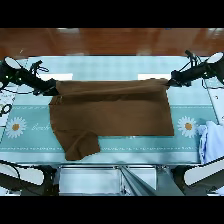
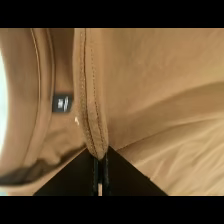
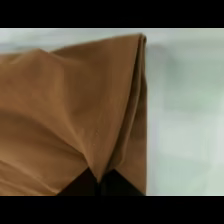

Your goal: Fold the shirts.

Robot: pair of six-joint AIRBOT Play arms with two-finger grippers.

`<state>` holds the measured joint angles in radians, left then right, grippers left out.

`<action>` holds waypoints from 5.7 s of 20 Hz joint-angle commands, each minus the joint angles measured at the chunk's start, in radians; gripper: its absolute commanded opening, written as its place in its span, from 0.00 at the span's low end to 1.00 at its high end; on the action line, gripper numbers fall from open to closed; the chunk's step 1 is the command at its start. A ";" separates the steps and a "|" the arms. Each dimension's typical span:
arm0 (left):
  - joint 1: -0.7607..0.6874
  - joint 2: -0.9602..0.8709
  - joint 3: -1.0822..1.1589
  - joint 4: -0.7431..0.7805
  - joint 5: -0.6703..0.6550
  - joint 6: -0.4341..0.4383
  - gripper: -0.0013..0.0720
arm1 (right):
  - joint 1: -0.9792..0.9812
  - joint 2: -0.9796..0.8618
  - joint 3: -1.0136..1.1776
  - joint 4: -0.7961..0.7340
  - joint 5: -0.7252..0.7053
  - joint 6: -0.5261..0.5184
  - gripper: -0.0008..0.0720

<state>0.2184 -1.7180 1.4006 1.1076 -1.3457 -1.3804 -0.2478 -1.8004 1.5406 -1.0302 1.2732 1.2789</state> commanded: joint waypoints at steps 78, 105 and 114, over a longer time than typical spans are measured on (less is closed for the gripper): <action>0.005 0.040 -0.044 -0.282 0.261 -0.006 0.04 | -0.103 0.197 -0.370 0.397 -0.182 -0.084 0.05; 0.089 0.637 -0.387 -0.039 0.330 -0.001 0.71 | -0.412 0.314 -0.330 0.160 -0.079 -0.028 0.58; -0.043 0.949 -0.768 -0.167 0.423 -0.031 0.71 | -0.247 0.065 -0.406 0.430 -0.159 -0.089 0.59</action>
<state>0.2043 -0.8162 0.6907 0.9726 -0.9543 -1.3895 -0.5430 -1.6573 1.1294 -0.7017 1.1370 1.2007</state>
